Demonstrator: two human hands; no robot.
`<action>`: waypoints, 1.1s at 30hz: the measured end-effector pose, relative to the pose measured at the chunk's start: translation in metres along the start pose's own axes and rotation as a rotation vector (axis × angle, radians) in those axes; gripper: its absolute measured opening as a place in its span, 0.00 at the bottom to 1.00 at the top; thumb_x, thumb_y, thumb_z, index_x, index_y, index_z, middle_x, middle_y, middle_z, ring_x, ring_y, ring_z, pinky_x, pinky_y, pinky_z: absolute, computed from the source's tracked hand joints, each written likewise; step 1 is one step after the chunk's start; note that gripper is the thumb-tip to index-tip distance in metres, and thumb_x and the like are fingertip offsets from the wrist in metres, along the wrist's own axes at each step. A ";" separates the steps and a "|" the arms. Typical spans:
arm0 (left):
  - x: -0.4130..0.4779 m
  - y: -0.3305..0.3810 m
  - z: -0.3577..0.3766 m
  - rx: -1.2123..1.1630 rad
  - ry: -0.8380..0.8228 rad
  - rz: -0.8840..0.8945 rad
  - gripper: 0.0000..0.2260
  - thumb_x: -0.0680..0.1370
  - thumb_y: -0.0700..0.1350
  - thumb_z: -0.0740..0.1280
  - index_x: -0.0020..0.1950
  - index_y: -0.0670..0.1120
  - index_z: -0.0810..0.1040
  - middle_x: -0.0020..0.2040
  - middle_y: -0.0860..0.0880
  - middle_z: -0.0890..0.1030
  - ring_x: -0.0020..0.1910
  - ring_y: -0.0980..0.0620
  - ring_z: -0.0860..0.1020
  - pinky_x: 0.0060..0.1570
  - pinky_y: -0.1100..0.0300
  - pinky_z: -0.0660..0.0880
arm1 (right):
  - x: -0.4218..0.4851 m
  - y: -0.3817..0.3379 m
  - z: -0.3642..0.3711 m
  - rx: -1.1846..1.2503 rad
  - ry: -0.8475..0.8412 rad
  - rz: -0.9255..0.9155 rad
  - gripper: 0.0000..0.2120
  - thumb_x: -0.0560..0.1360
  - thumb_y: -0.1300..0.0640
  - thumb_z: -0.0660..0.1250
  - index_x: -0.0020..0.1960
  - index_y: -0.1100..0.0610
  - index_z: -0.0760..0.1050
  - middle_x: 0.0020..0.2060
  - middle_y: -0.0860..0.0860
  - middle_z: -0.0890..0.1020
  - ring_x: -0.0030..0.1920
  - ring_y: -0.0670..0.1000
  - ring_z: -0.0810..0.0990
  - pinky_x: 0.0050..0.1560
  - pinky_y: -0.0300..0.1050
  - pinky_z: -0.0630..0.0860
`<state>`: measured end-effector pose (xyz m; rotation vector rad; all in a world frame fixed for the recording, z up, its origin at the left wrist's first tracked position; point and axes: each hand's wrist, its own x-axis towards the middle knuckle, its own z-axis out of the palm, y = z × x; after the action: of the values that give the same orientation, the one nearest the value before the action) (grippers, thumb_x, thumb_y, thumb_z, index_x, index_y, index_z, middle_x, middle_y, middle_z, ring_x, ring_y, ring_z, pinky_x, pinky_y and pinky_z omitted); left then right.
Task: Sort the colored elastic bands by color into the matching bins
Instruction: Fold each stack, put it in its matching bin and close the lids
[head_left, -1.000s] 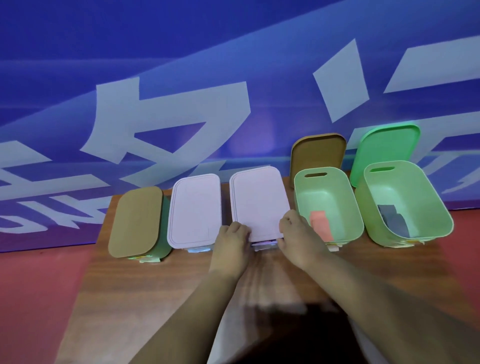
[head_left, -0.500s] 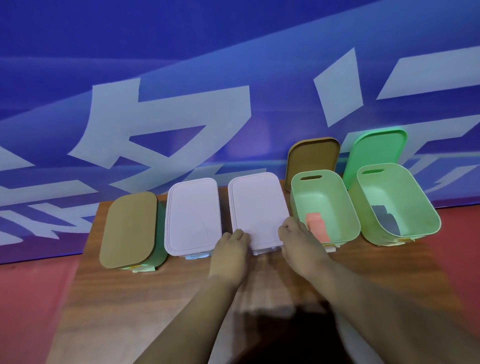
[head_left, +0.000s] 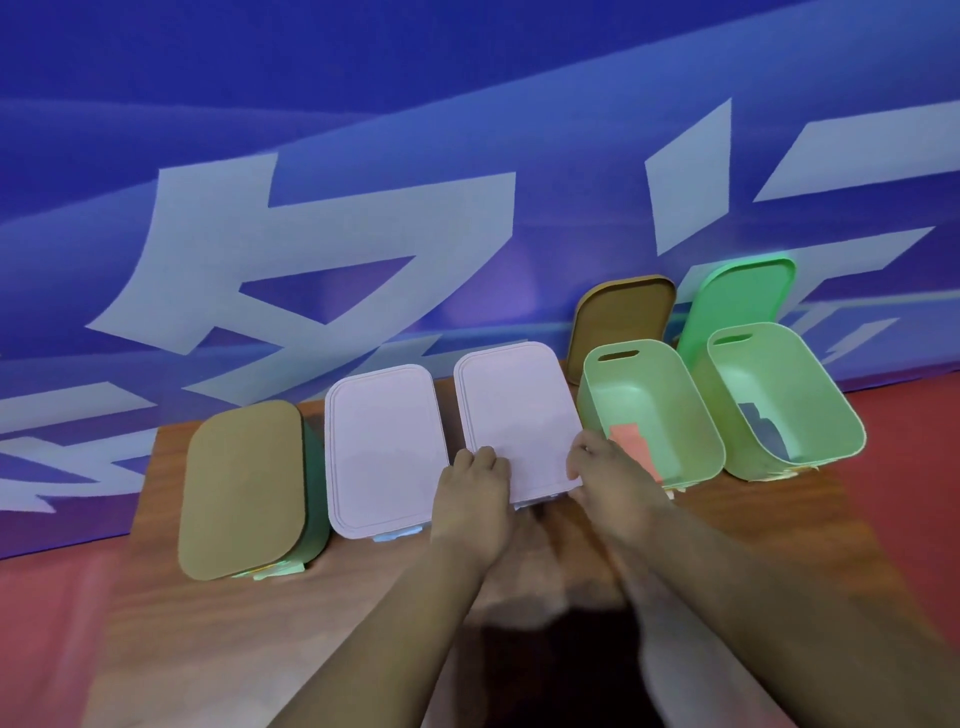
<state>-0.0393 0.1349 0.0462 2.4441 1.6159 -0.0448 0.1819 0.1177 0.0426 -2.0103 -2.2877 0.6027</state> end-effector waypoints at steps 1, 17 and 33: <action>0.003 0.000 0.000 0.023 -0.008 0.020 0.14 0.79 0.52 0.66 0.62 0.47 0.79 0.59 0.46 0.78 0.55 0.44 0.73 0.55 0.51 0.74 | 0.000 0.002 -0.002 0.009 -0.016 -0.006 0.09 0.75 0.64 0.68 0.54 0.56 0.76 0.59 0.50 0.72 0.53 0.55 0.77 0.51 0.51 0.77; 0.144 0.061 -0.086 -0.328 0.013 0.091 0.09 0.80 0.47 0.65 0.56 0.45 0.81 0.55 0.44 0.78 0.52 0.41 0.79 0.54 0.47 0.79 | 0.065 0.074 -0.132 0.044 0.125 0.158 0.16 0.78 0.55 0.67 0.65 0.51 0.78 0.61 0.52 0.77 0.59 0.58 0.80 0.62 0.54 0.77; 0.244 0.142 -0.077 -0.277 0.141 -0.161 0.16 0.82 0.43 0.64 0.69 0.46 0.74 0.62 0.44 0.69 0.44 0.38 0.80 0.46 0.48 0.79 | 0.125 0.159 -0.181 -0.073 0.120 0.061 0.28 0.78 0.57 0.68 0.77 0.52 0.66 0.62 0.56 0.72 0.58 0.61 0.77 0.59 0.57 0.79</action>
<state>0.1806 0.3178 0.1092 2.1477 1.7416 0.3115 0.3626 0.2992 0.1329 -2.0932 -2.2182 0.3952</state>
